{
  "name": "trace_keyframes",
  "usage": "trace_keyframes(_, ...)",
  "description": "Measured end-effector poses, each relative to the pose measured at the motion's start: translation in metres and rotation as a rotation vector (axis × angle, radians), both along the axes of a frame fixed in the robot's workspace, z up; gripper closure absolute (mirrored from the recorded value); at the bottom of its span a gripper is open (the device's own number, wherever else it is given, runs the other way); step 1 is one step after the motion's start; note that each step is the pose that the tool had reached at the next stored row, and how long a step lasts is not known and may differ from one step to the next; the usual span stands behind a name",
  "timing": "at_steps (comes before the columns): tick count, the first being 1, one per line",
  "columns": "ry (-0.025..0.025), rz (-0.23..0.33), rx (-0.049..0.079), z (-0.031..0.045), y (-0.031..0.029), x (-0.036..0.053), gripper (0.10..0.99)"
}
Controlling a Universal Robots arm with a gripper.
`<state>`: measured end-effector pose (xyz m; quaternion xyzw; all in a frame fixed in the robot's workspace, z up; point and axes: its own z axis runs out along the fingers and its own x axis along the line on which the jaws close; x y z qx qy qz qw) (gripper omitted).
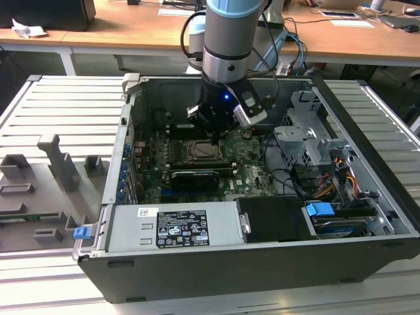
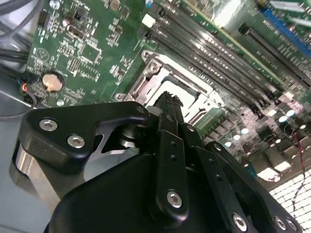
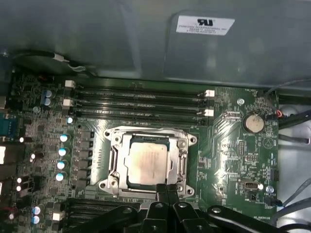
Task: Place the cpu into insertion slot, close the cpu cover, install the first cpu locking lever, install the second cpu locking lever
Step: 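Install the second cpu locking lever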
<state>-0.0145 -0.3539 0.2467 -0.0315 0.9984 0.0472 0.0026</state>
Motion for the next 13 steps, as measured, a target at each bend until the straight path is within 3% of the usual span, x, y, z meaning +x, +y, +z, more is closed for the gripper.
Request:
trace_keyframes(3, 0.0028, 0.000, 0.000, -0.0007, -0.0080, 0.0000, 0.980)
trace_keyframes(10, 0.0028, 0.018, 0.000, -0.0045, -0.0123, -0.0044, 0.980)
trace_keyframes(13, 0.0028, 0.025, 0.000, -0.0046, -0.0199, -0.0095, 0.980)
